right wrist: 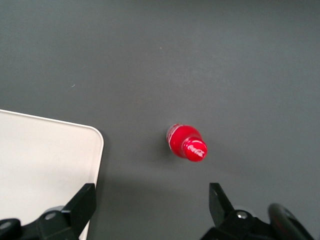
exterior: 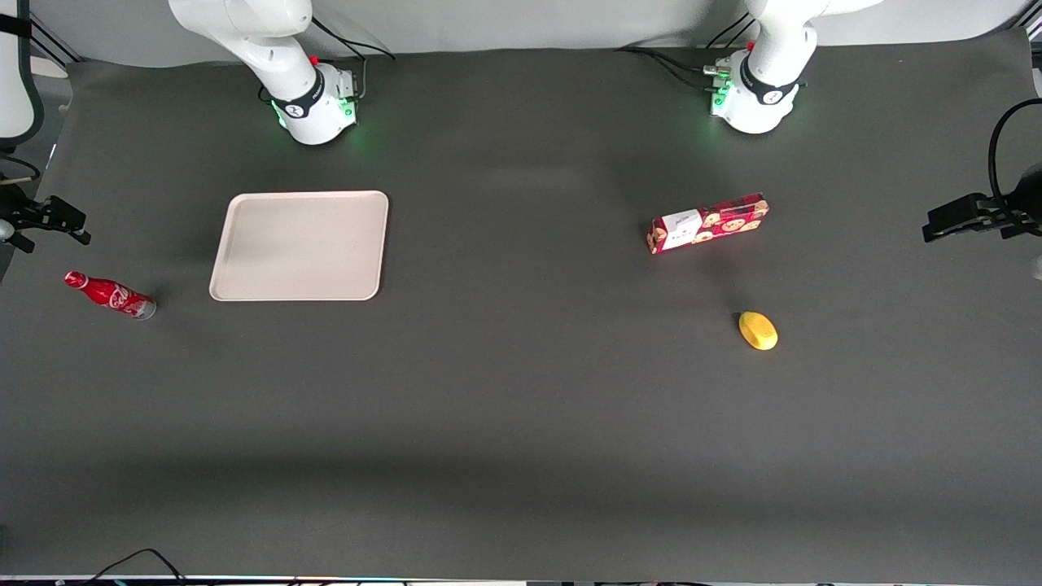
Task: Place coke bottle on tray
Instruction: 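Lower the open right gripper over the bottle's body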
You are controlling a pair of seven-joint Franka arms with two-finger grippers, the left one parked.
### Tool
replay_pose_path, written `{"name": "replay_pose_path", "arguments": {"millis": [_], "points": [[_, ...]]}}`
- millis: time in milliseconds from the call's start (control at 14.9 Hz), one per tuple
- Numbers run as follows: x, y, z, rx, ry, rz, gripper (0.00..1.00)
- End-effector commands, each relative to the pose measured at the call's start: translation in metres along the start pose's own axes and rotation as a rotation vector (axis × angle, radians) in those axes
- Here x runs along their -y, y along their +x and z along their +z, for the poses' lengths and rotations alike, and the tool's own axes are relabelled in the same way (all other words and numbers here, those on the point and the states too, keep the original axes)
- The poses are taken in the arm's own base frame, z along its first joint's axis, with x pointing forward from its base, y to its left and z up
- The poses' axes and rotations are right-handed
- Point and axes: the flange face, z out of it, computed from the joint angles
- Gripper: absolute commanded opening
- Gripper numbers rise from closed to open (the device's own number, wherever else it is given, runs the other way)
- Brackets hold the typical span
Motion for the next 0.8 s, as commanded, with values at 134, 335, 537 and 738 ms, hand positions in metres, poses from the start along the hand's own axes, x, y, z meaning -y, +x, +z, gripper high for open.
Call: {"name": "replay_pose_path", "arguments": {"millis": [134, 335, 537, 738], "points": [[-0.018, -0.005, 0.018, -0.015, 0.009, -0.075, 1.0], [-0.024, -0.001, 0.029, -0.014, 0.027, -0.074, 1.0], [-0.034, 0.002, 0.044, -0.012, 0.044, -0.117, 1.0], [-0.048, 0.003, 0.063, 0.001, 0.06, -0.151, 1.0]]}}
